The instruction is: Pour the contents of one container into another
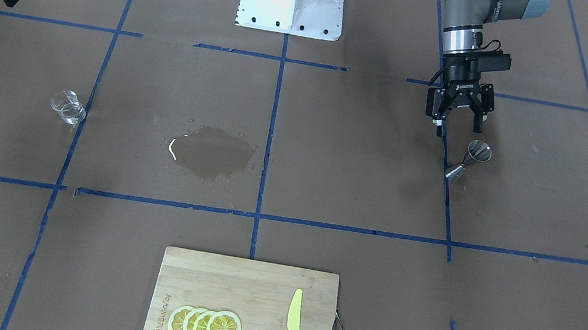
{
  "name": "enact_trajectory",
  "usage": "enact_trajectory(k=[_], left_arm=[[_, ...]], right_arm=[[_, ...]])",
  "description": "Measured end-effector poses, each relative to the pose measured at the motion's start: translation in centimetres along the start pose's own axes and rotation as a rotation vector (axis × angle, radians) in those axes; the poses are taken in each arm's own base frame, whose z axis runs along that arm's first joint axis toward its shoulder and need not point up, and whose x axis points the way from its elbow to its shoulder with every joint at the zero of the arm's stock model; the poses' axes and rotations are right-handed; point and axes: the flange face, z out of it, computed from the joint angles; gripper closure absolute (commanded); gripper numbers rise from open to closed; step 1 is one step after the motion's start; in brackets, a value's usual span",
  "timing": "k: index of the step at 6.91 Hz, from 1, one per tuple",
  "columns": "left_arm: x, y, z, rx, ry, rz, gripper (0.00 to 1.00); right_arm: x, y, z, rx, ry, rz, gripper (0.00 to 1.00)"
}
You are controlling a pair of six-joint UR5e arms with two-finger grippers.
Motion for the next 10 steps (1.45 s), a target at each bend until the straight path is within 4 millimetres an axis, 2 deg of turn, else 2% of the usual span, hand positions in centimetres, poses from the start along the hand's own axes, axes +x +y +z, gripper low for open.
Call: enact_trajectory(k=[2, 5, 7, 10], left_arm=[[-0.4, 0.5, 1.3, 0.075, -0.001, 0.032, 0.1], [0.5, 0.3, 3.1, 0.165, 0.0, 0.066, 0.26], [1.5, 0.3, 4.7, 0.19, -0.016, 0.088, 0.32], [1.4, 0.9, 6.1, 0.222, -0.031, 0.112, 0.39]], right_arm=[[-0.2, 0.2, 0.3, -0.006, 0.0, -0.002, 0.0], [-0.3, 0.3, 0.4, -0.008, -0.003, -0.006, 0.0], [-0.4, 0.4, 0.4, -0.008, -0.005, -0.007, 0.0], [-0.3, 0.4, 0.4, -0.009, -0.004, -0.006, 0.0]])
